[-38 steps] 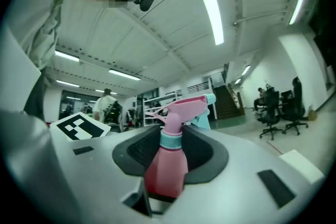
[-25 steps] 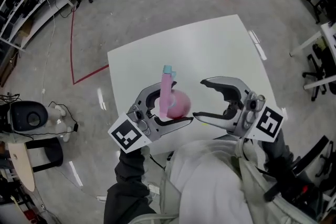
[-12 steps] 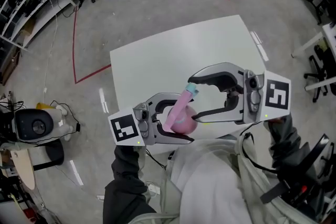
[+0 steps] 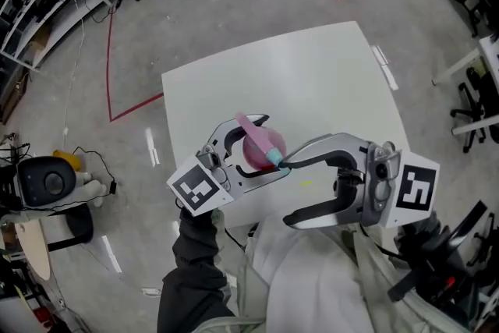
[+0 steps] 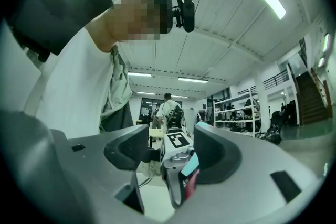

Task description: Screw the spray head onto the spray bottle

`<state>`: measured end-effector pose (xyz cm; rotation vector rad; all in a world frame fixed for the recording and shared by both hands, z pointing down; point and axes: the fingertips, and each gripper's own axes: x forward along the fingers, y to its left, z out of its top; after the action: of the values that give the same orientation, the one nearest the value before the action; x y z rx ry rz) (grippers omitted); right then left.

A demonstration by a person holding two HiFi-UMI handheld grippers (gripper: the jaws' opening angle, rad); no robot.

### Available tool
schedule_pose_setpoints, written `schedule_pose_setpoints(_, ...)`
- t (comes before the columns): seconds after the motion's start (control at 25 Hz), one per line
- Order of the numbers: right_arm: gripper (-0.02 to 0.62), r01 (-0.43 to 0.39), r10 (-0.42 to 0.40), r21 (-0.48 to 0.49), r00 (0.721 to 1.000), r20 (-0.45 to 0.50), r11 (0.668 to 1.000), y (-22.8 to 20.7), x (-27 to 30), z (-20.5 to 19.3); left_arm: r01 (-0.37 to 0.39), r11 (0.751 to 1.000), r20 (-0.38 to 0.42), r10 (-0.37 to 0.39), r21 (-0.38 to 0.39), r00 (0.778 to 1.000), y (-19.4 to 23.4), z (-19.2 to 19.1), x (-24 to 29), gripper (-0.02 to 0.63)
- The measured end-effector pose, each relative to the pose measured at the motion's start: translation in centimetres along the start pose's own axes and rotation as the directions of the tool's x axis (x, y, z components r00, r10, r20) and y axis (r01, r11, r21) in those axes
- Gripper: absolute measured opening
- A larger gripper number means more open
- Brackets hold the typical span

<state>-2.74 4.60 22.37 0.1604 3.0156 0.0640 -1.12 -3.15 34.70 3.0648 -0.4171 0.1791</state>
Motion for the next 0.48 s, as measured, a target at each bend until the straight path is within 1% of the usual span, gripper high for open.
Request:
schedule_pose_setpoints(0.08,0.261,0.054,-0.054,-0.012,0.999,-0.005,0.998,-0.8,-1.0,-0.4,0.047,0.999,0.030,-0.047,-0.027,0.998,-0.8,0.1,0.0,0.407)
schedule_pose_setpoints(0.12,0.261,0.083,-0.083,-0.004,0.997,-0.003,0.997,-1.5,-1.5,-0.4,0.065,0.998,0.037,-0.064,-0.022,0.997,-1.2,0.1,-0.1,0.407)
schedule_pose_setpoints(0.16,0.261,0.108,-0.108,0.003,0.994,0.000,0.994,-2.1,-2.0,-0.4,0.067,0.998,0.033,-0.066,-0.009,0.997,-1.5,-0.1,-0.2,0.407)
schedule_pose_setpoints(0.24,0.261,0.148,-0.148,-0.006,0.989,0.002,0.989,-2.8,-2.5,-0.4,0.036,0.999,0.025,-0.036,0.001,0.999,-1.6,-0.4,-0.3,0.405)
schedule_pose_setpoints(0.32,0.261,0.202,-0.202,-0.034,0.979,0.007,0.979,-3.3,-2.9,-0.7,0.009,1.000,0.041,-0.009,-0.010,0.999,-1.4,-0.3,-0.3,0.406)
schedule_pose_setpoints(0.4,0.261,0.256,-0.256,-0.034,0.967,0.011,0.966,-4.2,-3.7,-1.4,-0.001,1.000,0.058,0.001,-0.008,0.998,-1.4,-0.2,-0.2,0.405)
schedule_pose_setpoints(0.48,0.261,0.278,-0.278,-0.009,0.960,0.002,0.960,-5.4,-4.0,-2.4,0.009,1.000,0.069,-0.009,0.001,0.998,-1.6,0.1,-0.1,0.406)
